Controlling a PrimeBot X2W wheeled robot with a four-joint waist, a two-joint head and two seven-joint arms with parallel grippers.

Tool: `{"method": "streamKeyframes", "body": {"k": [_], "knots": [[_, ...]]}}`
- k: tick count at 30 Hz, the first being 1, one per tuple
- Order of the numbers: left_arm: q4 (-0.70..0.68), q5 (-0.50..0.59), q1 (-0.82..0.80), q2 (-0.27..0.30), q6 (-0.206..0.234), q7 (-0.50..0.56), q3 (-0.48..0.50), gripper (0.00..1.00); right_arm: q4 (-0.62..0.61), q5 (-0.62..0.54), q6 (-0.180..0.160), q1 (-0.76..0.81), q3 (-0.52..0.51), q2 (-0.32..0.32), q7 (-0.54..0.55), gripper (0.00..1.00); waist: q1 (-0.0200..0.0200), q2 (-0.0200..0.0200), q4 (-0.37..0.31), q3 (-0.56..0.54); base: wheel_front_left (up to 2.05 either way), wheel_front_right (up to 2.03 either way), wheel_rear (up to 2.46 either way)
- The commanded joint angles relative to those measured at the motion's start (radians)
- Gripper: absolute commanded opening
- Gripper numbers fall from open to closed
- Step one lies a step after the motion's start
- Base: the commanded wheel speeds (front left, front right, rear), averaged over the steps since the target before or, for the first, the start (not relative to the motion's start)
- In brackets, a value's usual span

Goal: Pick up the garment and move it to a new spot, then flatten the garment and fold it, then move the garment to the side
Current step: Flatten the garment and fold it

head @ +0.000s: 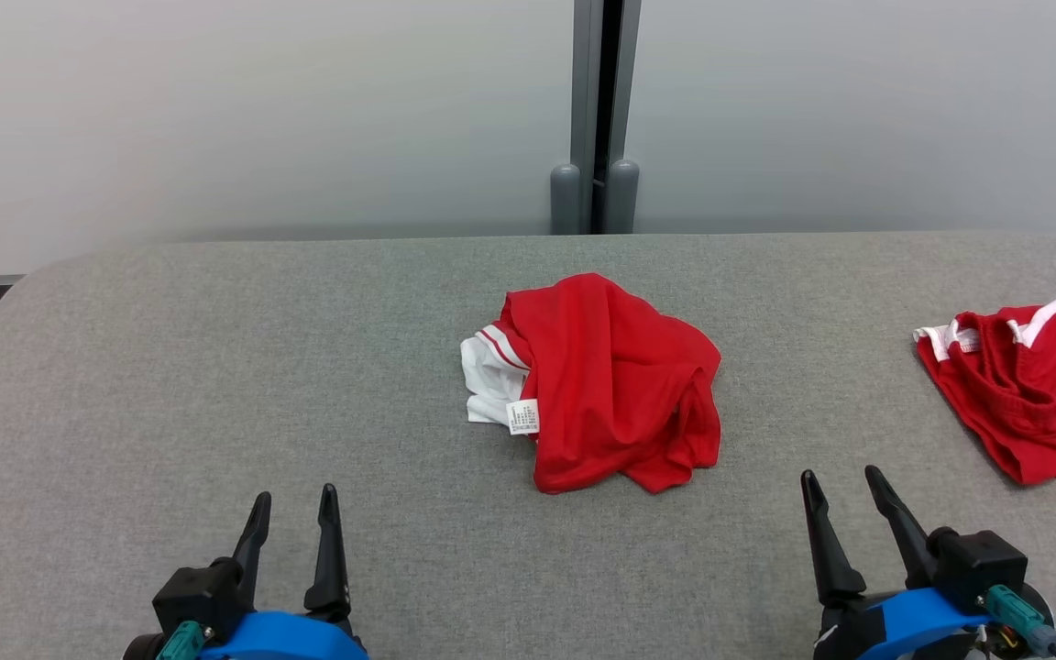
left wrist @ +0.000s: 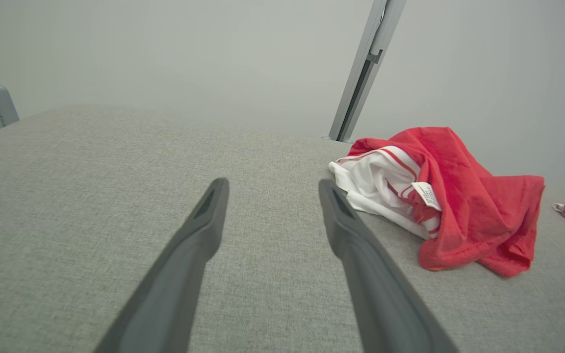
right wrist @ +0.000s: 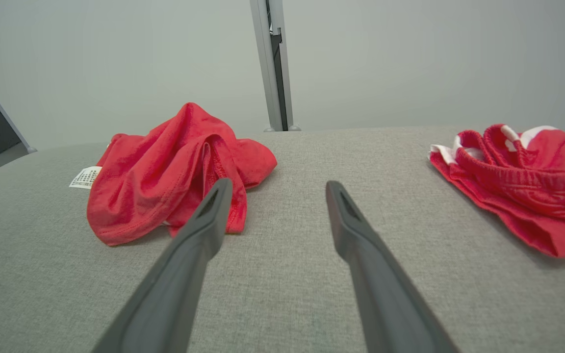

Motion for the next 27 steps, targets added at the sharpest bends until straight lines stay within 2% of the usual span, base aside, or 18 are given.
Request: {"method": "streamKeyframes", "body": {"k": [1,10,17,23,27], "knots": [[0.004,0.009,0.004,-0.001,-0.003,-0.004,0.003,1.0,0.002,-0.007,0.0,0.011,0.002,-0.003,-0.005,1.0,0.0001,-0.0001,0.0,0.0,0.0,0.0,0.0],[0.02,0.019,-0.004,-0.009,-0.013,-0.005,-0.002,1.0,0.001,-0.018,0.0,0.001,0.04,-0.003,-0.005,1.0,0.0001,-0.0001,0.019,0.0,0.0,0.0,0.0],[0.018,0.033,-0.016,-0.013,-0.013,-0.005,0.003,1.0,0.029,-0.038,0.0,-0.071,0.146,-0.003,-0.005,1.0,0.0001,-0.0001,0.054,0.024,0.0,0.0,0.0],[0.016,0.044,-0.04,-0.024,-0.021,-0.005,0.0,1.0,0.118,-0.077,0.0,-0.199,0.242,-0.003,0.025,1.0,0.0001,-0.0001,0.104,0.067,0.0,0.0,0.0],[0.02,0.053,-0.052,-0.039,-0.029,-0.005,-0.006,1.0,0.229,-0.104,0.0,-0.261,0.22,-0.003,0.099,1.0,0.0001,-0.0001,0.149,0.094,0.0,0.0,0.0]]}}
